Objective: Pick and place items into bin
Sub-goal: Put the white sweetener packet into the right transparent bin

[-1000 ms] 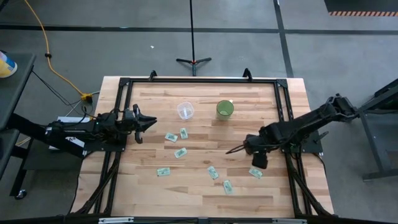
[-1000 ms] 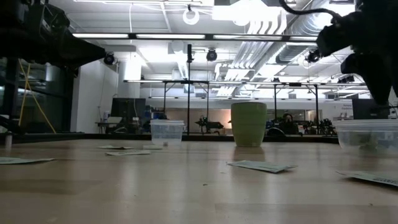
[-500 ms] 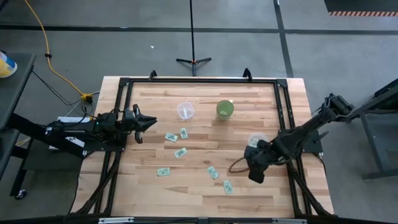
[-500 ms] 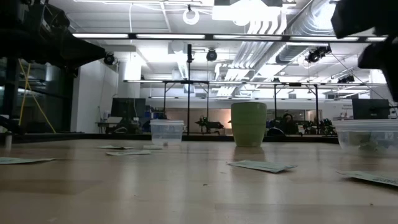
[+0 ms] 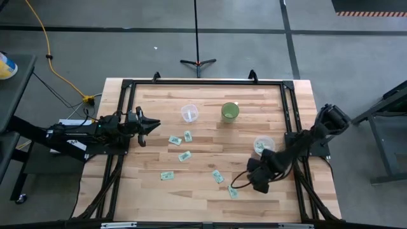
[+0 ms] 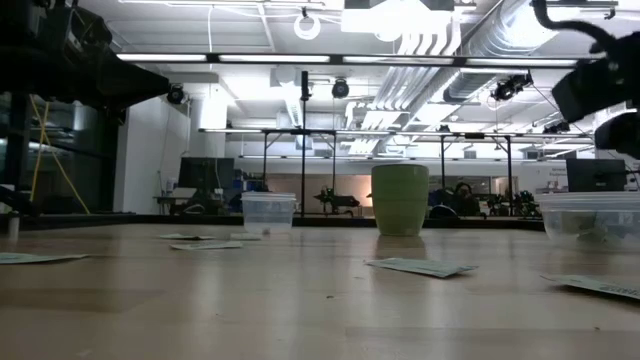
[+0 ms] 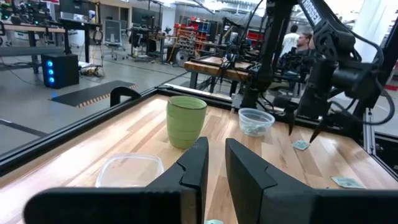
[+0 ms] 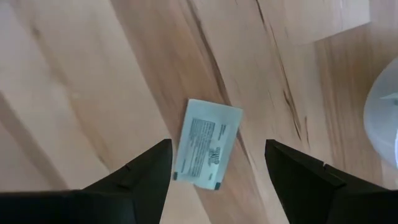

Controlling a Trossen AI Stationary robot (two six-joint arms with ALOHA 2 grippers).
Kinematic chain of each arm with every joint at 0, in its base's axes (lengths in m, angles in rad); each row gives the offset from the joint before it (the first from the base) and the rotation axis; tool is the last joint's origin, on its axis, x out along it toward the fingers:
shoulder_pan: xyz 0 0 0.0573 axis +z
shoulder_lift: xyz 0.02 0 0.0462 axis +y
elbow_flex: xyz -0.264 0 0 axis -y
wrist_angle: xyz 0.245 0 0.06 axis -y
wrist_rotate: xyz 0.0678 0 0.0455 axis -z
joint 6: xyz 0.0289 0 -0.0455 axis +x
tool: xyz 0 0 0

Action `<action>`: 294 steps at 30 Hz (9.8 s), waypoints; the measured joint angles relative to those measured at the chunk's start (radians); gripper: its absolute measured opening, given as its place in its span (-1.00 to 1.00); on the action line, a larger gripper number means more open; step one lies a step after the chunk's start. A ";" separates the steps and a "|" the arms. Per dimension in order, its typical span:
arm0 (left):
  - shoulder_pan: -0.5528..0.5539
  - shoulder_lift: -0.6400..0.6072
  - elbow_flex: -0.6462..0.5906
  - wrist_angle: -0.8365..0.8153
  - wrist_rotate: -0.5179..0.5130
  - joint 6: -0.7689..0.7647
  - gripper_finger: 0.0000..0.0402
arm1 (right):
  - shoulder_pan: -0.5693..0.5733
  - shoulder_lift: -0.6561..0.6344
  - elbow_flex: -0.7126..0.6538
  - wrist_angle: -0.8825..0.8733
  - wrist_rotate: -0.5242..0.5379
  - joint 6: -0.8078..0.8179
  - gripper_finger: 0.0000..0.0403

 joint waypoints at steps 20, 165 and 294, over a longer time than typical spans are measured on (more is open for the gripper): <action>0.000 0.000 0.000 0.000 0.000 0.000 -0.54 | -0.002 0.120 0.002 0.057 -0.055 -0.108 0.22; 0.000 0.000 0.000 -0.008 0.002 -0.003 -0.54 | -0.059 0.331 0.191 0.456 -0.115 -0.650 -0.41; 0.000 0.000 0.000 -0.004 -0.024 0.001 -0.54 | -0.287 0.085 0.017 0.814 0.067 -0.971 0.29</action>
